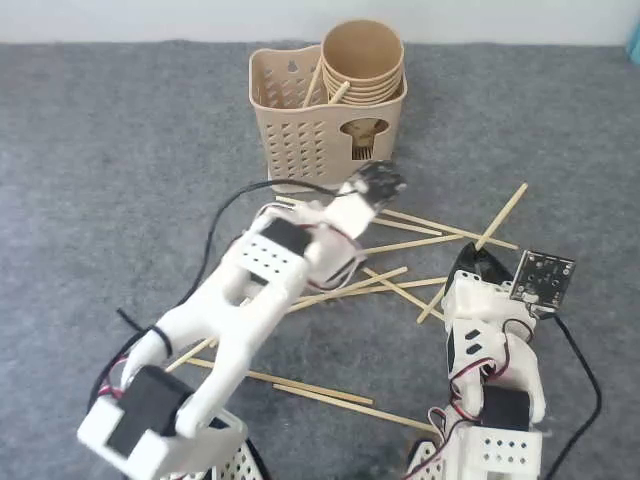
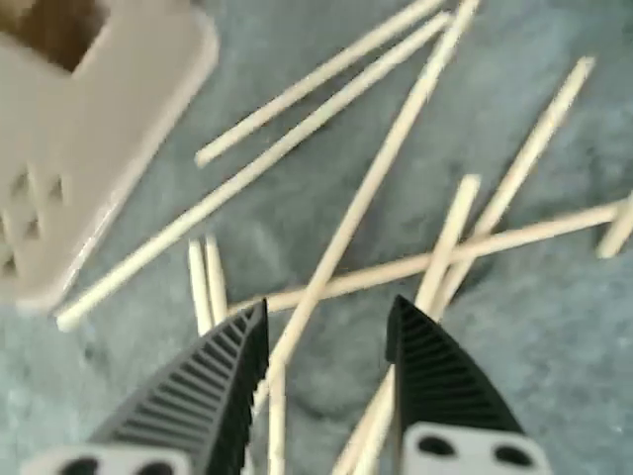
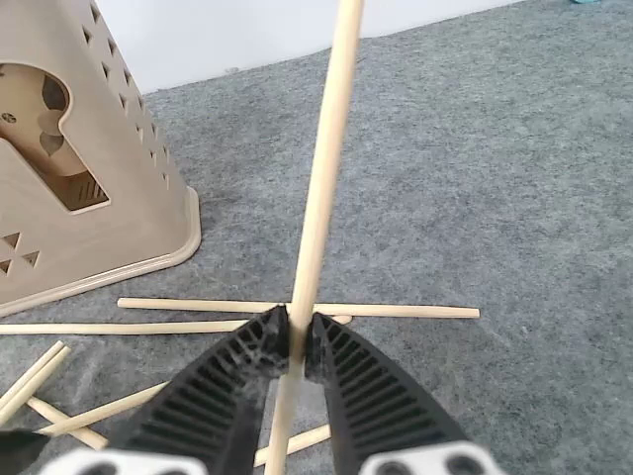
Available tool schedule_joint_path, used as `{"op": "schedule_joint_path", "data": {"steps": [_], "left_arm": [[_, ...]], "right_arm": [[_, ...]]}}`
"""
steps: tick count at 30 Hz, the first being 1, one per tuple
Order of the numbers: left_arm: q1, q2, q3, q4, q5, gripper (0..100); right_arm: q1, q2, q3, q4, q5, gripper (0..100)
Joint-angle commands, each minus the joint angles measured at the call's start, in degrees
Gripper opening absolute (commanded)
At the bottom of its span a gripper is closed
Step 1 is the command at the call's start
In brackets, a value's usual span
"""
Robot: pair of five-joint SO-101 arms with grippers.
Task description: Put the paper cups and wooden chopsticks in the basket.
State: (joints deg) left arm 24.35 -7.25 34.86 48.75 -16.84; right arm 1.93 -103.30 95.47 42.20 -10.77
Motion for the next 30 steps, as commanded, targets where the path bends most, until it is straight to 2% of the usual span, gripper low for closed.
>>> {"op": "schedule_joint_path", "data": {"steps": [1, 11, 21, 23, 25, 30], "left_arm": [[3.43, 4.13, -9.01, -0.18, -3.52, 18], [3.78, 26.55, -31.43, 10.55, -11.34, 18], [5.71, 38.68, -41.54, 10.99, -11.6, 17], [5.89, 39.38, -42.24, 11.08, -11.43, 12], [6.07, 39.38, -42.24, 11.08, -11.52, 1], [7.82, 39.3, -42.51, 15.82, -11.52, 1]], "right_arm": [[0.4, -0.75, 0.97, -0.48, -0.44, 0.7], [0.48, -0.75, 0.97, -0.84, -0.35, 0.7], [0.4, -0.75, 0.97, -0.92, -0.26, 0.7], [0.4, -0.75, 0.97, -0.92, -0.26, 0.7], [0.4, -0.75, 0.97, -0.92, -0.26, 0.7], [0.4, -0.75, 0.97, -1.01, -0.26, 0.8]]}}
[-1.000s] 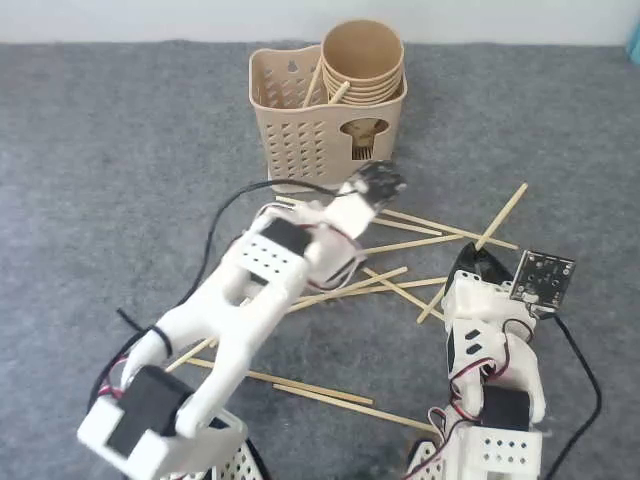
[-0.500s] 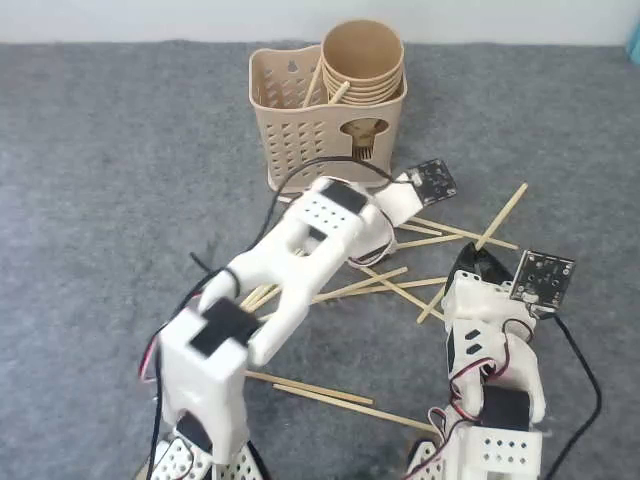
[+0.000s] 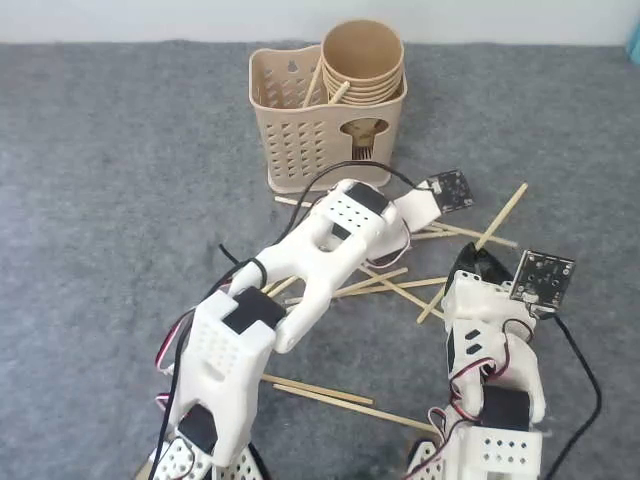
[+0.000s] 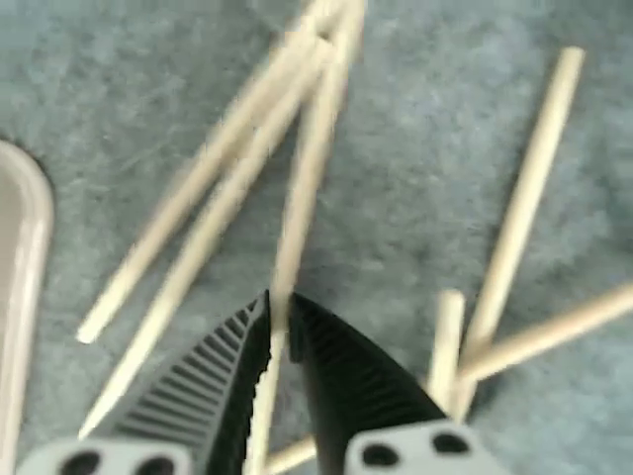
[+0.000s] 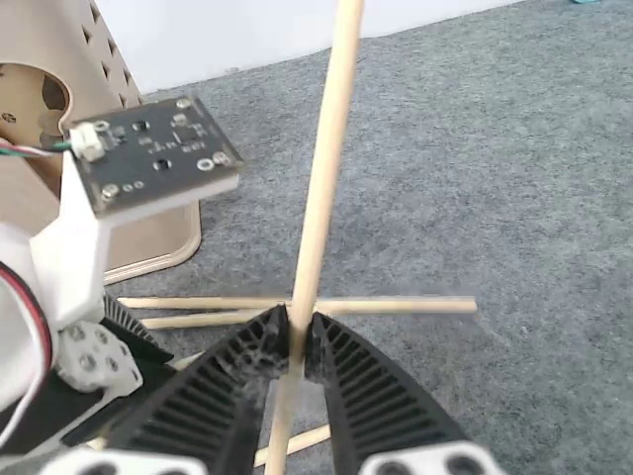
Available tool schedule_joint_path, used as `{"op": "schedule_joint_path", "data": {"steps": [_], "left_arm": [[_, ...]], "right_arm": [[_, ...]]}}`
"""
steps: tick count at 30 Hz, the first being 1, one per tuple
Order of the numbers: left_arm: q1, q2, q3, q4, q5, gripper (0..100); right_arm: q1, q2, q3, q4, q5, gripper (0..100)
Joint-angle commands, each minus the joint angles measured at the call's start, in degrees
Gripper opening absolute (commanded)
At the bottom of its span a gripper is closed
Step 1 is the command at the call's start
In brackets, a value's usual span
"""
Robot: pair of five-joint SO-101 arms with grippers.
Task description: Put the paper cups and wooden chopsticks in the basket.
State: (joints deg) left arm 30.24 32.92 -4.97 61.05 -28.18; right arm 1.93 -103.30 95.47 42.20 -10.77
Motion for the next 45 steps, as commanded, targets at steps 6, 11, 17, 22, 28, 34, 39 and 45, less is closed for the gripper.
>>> {"op": "schedule_joint_path", "data": {"steps": [6, 11, 17, 22, 28, 34, 39, 45], "left_arm": [[5.1, -4.04, -2.68, 8.97, -0.26, 1], [5.27, -11.43, -1.1, 12.13, -0.09, 1], [4.4, -22.24, 5.49, 12.04, -0.18, 1], [4.22, -33.58, 11.65, 11.96, -0.09, 1], [1.93, -50.2, 22.55, 5.63, 0.26, 1], [-6.68, -67.87, 30.29, -2.37, 7.56, 1], [-16.26, -75.34, 30.46, -11.43, 18.73, 1], [-20.84, -73.93, 31.34, -29.98, 27.43, 1]], "right_arm": [[0.48, -0.75, 0.88, -0.84, -0.26, 0.8], [0.48, -0.75, 0.88, -0.75, -0.35, 0.8], [0.57, -0.75, 0.79, -0.92, -0.53, 0.8], [4.35, -0.75, -1.05, -0.84, -0.79, 0.8], [5.93, -0.75, -5.89, -0.4, -0.44, 0.8], [5.93, -0.75, -11.16, -0.4, -0.62, 0.7], [5.67, -0.75, -16.62, -0.4, -0.62, 0.7], [6.02, -0.66, -23.3, -0.31, -0.18, 0.7]]}}
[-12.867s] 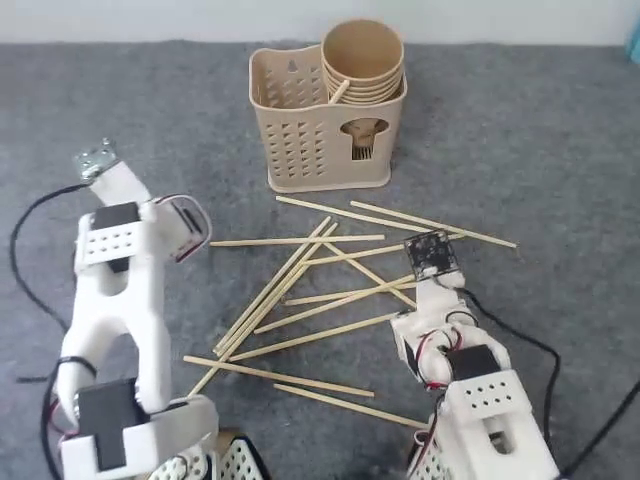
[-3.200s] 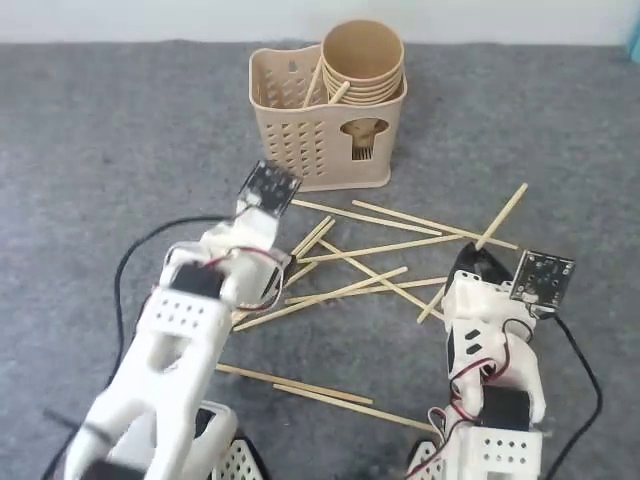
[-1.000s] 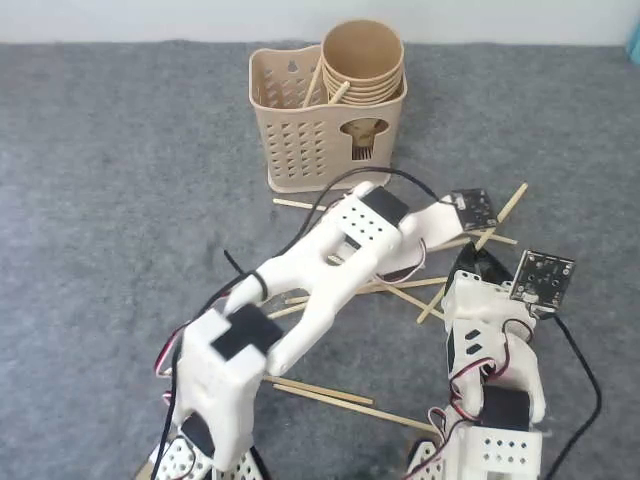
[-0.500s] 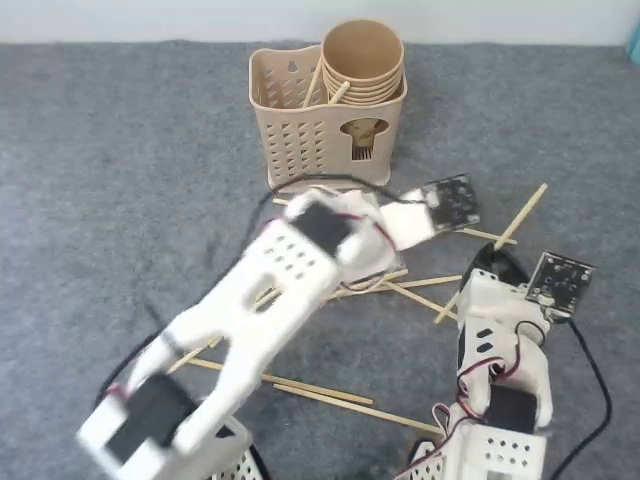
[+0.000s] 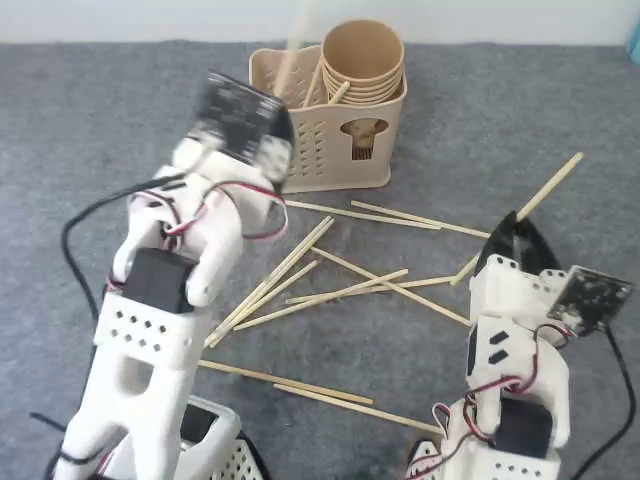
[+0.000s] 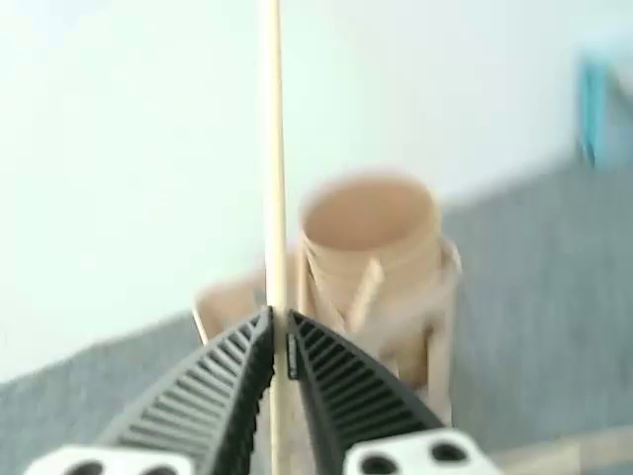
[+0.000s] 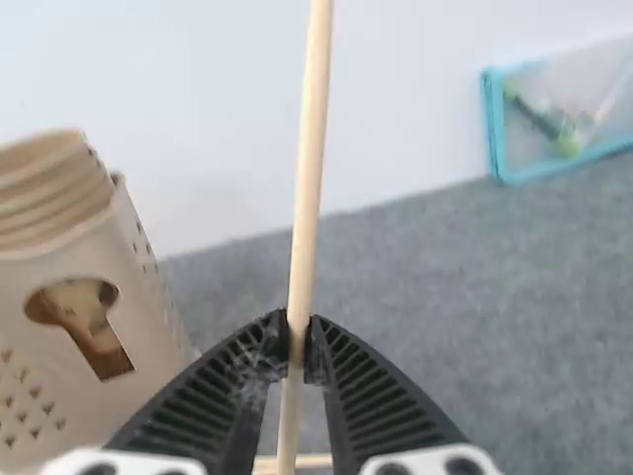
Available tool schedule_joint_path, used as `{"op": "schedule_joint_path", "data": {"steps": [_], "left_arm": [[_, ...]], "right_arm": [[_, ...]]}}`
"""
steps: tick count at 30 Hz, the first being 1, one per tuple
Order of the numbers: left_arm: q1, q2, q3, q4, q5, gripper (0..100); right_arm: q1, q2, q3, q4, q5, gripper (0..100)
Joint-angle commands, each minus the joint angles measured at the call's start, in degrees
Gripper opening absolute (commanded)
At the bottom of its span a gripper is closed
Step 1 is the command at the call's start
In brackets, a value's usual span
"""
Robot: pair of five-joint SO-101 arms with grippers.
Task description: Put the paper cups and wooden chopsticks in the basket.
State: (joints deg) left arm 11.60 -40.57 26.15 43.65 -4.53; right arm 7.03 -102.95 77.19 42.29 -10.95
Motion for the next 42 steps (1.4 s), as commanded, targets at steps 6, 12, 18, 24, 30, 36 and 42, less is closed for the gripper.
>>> {"op": "schedule_joint_path", "data": {"steps": [6, 12, 18, 24, 30, 36, 42], "left_arm": [[-2.29, 8.97, 0.04, -34.2, 4.31, 1], [-2.29, 21.63, -0.57, -54.07, 4.13, 1], [-3.87, 35.25, -9.63, -55.3, 4.31, 1], [-5.71, 46.42, -18.24, -55.03, 4.22, 1], [-6.95, 46.42, -17.45, -50.73, 4.4, 21], [-7.82, 39.74, -17.19, -37.71, 4.4, 24], [-13.8, 22.77, -17.19, -8.44, 4.4, 19]], "right_arm": [[0.57, -1.01, -8.97, 3.38, 0.0, 0.7], [0.48, -1.01, -9.49, 3.65, -0.09, 0.7], [0.48, -1.01, -9.49, 3.91, -0.09, 0.7], [0.48, -1.01, -9.23, 4.0, 0.0, 0.7], [0.4, -1.01, -9.23, 3.65, 0.0, 0.7], [-2.68, -1.01, -9.23, 2.95, 0.0, 0.7], [-3.82, -0.92, -9.23, -2.59, -0.09, 0.7]]}}
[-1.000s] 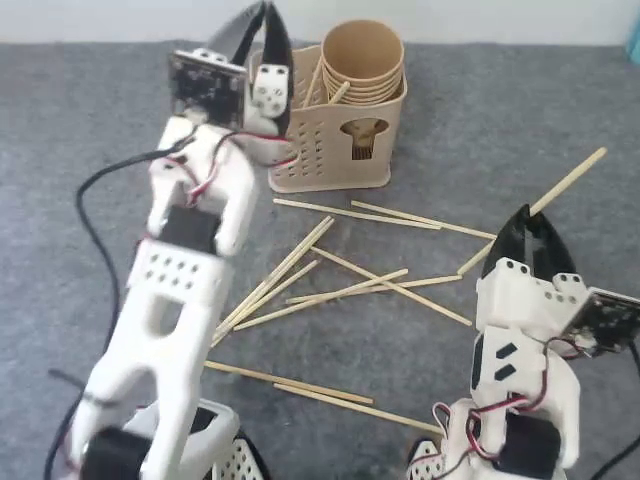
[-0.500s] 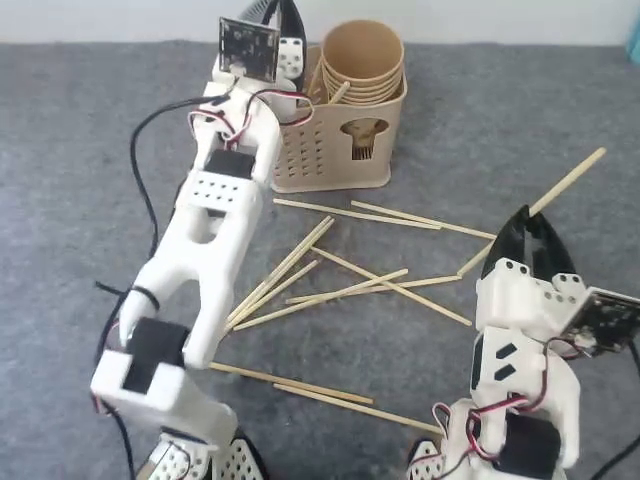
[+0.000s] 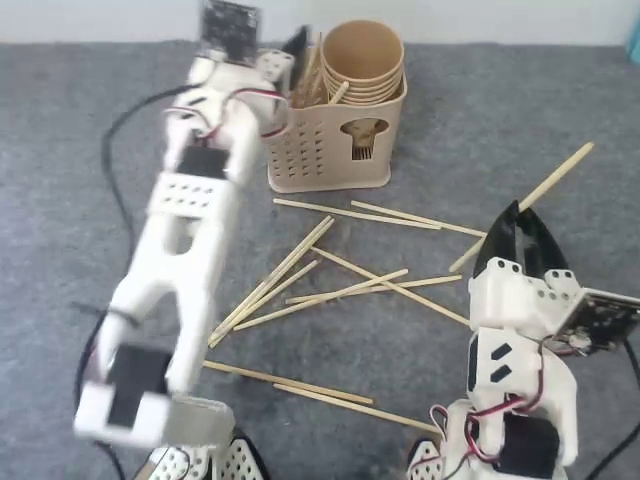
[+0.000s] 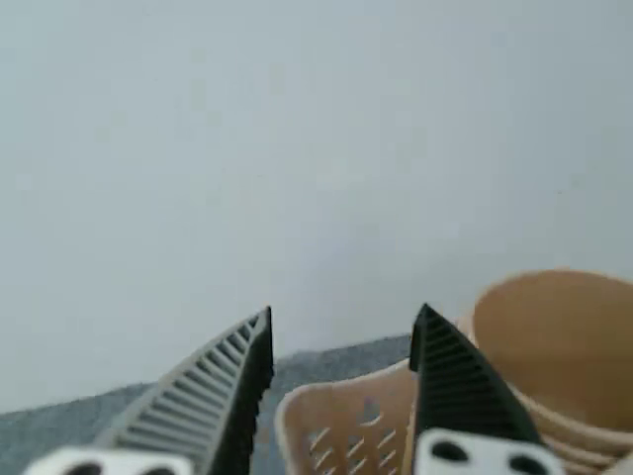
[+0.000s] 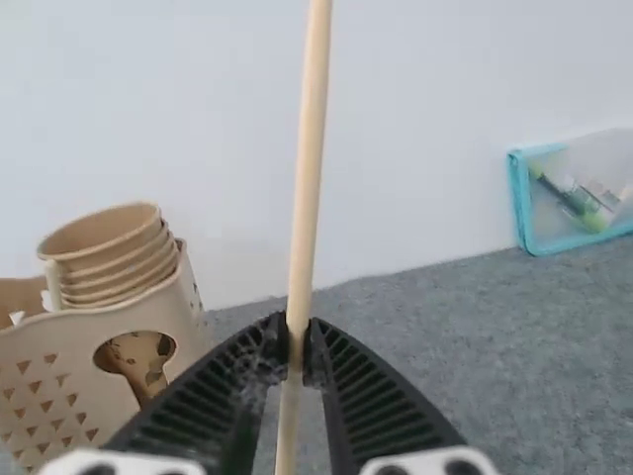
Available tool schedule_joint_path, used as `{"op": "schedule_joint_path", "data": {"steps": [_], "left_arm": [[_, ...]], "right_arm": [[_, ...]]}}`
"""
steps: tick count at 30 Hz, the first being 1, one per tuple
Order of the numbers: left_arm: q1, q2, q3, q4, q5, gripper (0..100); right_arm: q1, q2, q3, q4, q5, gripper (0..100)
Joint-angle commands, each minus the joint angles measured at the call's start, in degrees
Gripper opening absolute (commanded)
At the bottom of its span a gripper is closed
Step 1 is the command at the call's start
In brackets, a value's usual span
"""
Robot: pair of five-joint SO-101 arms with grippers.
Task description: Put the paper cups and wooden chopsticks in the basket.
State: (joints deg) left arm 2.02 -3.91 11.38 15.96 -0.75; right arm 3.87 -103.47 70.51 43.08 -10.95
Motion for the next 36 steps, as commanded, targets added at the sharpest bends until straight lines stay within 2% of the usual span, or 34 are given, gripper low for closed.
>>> {"op": "schedule_joint_path", "data": {"steps": [1, 5, 7, 10, 12, 15, 19, 23, 25, 31, 36], "left_arm": [[-5.45, -16.53, -2.42, 24.35, 0.62, 18], [-9.14, -24.88, 0.66, 39.38, 0.79, 16], [-10.64, -28.48, 4.62, 42.81, 3.43, 15], [-13.45, -34.55, 14.11, 43.16, 8.88, 12], [-15.56, -38.68, 21.67, 40.09, 11.6, 12], [-17.49, -44.13, 33.98, 31.3, 16.7, 12], [-16.88, -48.79, 50.77, 13.98, 22.15, 12], [-13.19, -49.14, 62.11, -3.69, 21.89, 12], [-12.66, -49.14, 63.52, -6.51, 20.4, 12], [-12.57, -49.05, 64.84, -7.12, 16.35, 12], [-10.99, -49.05, 65.1, -7.12, 12.84, 12]], "right_arm": [[-0.66, -0.4, -2.55, -4.62, -0.18, 0.7], [-2.51, -0.31, -2.64, -10.42, -0.18, 0.7], [-5.41, 0.57, -2.81, -13.49, -0.09, 0.7], [-8.75, 4.79, -4.04, -18.95, -0.09, 0.7], [-10.15, 9.36, -6.15, -21.85, 0.0, 0.7], [-10.95, 17.54, -11.43, -24.92, 0.0, 0.7], [-12.97, 29.05, -18.29, -32.04, 0.0, 0.7], [-16.48, 38.64, -24.0, -38.46, -0.09, 0.9], [-18.86, 43.12, -26.46, -41.27, -0.09, 0.9], [-25.8, 58.15, -32.97, -50.77, 0.0, 0.9], [-28.7, 72.92, -44.66, -52.79, 6.15, 0.9]]}}
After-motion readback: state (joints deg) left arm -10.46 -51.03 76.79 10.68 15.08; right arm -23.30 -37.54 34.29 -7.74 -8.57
